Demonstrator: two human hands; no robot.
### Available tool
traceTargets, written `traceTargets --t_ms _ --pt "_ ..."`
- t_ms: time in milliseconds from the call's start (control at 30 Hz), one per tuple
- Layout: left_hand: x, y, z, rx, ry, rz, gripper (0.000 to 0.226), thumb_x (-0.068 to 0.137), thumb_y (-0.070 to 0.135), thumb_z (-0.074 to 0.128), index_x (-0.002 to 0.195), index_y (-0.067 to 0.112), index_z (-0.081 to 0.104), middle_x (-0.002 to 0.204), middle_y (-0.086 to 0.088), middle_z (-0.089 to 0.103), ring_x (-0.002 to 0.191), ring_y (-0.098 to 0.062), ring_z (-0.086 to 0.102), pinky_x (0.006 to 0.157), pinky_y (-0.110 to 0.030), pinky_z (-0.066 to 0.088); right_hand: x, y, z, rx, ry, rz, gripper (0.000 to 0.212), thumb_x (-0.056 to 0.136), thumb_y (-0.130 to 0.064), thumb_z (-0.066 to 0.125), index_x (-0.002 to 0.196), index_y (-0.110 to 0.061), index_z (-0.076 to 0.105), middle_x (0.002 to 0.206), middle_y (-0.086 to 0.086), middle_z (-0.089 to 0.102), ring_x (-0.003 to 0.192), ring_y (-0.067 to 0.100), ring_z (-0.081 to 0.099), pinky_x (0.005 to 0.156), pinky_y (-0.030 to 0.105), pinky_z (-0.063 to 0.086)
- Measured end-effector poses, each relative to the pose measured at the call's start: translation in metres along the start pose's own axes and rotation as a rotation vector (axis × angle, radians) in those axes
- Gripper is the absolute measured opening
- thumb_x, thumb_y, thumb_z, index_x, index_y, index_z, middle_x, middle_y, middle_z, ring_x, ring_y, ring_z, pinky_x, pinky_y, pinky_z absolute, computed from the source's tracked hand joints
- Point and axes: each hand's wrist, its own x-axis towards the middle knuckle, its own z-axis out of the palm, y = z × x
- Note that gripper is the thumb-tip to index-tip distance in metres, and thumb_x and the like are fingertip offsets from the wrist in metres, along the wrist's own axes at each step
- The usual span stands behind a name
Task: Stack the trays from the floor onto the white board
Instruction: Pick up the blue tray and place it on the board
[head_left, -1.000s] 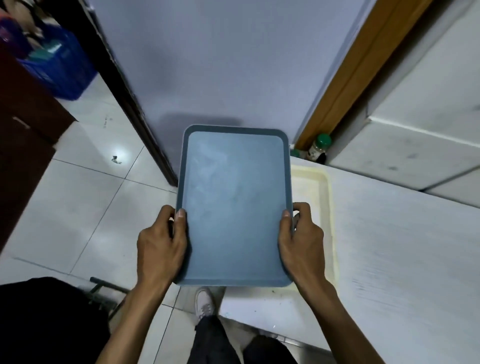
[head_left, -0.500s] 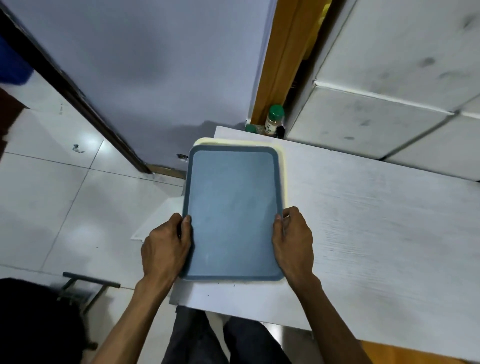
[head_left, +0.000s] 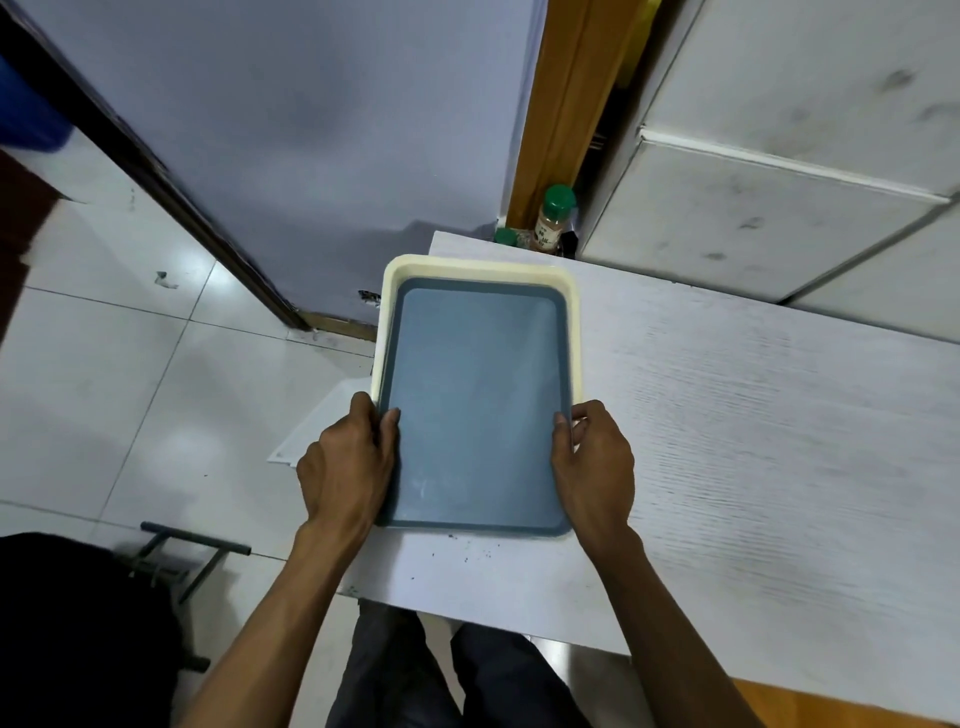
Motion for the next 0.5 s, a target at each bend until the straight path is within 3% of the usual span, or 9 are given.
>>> traceTargets --t_ms 300,500 --pt "0.006 0.002 0.005 -0.046 -0.009 -0.156 0.039 0.097 0.047 0.050 0.084 0.011 0.047 0.070 -0.010 0.061 0.064 -0.038 0.057 0.060 -0.041 0.050 0.004 -0.002 0.003 -0.018 0.007 0.045 0.021 0.096 -0.033 0.058 0.096 -0.012 0.055 0.076 0.003 0.061 0.064 0.018 0.059 0.056 0.024 0.042" --pt "0.010 0.002 0.013 -0.237 -0.043 -0.322 0.043 0.095 0.051 0.050 0.081 0.011 0.043 0.072 -0.010 0.060 0.069 -0.037 0.055 0.064 -0.039 0.046 0.005 -0.003 0.004 0.000 0.012 0.084 0.030 0.095 -0.031 0.060 0.077 -0.011 0.045 0.066 0.005 0.054 0.055 0.016 0.048 0.047 0.022 0.031"
